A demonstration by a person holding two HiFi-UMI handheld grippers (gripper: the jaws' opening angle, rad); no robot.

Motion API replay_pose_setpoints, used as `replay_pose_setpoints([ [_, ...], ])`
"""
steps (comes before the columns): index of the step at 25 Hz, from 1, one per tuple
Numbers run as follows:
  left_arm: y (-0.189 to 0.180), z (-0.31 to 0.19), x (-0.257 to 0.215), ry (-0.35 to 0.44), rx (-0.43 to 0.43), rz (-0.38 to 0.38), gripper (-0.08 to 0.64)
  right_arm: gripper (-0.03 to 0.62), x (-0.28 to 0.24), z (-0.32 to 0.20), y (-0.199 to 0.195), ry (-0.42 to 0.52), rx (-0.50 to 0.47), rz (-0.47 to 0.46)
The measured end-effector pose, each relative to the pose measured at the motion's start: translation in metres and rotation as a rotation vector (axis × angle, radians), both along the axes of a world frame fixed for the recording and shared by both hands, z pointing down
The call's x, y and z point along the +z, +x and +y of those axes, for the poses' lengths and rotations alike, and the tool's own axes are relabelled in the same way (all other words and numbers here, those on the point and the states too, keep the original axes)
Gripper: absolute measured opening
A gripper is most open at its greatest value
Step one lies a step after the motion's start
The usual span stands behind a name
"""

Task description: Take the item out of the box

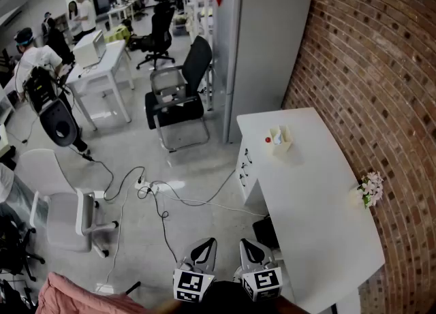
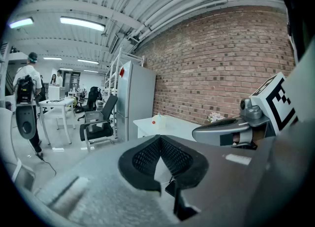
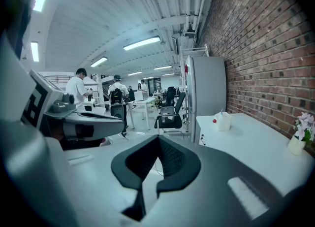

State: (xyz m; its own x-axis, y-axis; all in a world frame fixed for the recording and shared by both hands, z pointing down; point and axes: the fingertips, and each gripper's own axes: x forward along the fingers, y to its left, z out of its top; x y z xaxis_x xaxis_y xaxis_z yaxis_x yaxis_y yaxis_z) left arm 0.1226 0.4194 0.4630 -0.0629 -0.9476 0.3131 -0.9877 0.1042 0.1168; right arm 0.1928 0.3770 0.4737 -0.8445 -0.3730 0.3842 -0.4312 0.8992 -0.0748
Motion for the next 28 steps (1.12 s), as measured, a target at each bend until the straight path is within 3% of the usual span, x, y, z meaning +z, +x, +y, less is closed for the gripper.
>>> replay_pose_setpoints([
  [11,-0.015,0.014,0.007,0.014,-0.028,-0.018,0.005,0.0,0.002,0.007,-0.014,0.016,-0.026,-0.014],
  [17,-0.033,0.028,0.008,0.016,-0.05,0.004,0.005,0.002,0.013,0.019,-0.033,-0.036,-0.051,0.018],
  [28,-0.074,0.063,0.008,0.024,-0.075,0.0,0.005,0.002,0.001,0.034,-0.077,-0.013,-0.031,0.0],
])
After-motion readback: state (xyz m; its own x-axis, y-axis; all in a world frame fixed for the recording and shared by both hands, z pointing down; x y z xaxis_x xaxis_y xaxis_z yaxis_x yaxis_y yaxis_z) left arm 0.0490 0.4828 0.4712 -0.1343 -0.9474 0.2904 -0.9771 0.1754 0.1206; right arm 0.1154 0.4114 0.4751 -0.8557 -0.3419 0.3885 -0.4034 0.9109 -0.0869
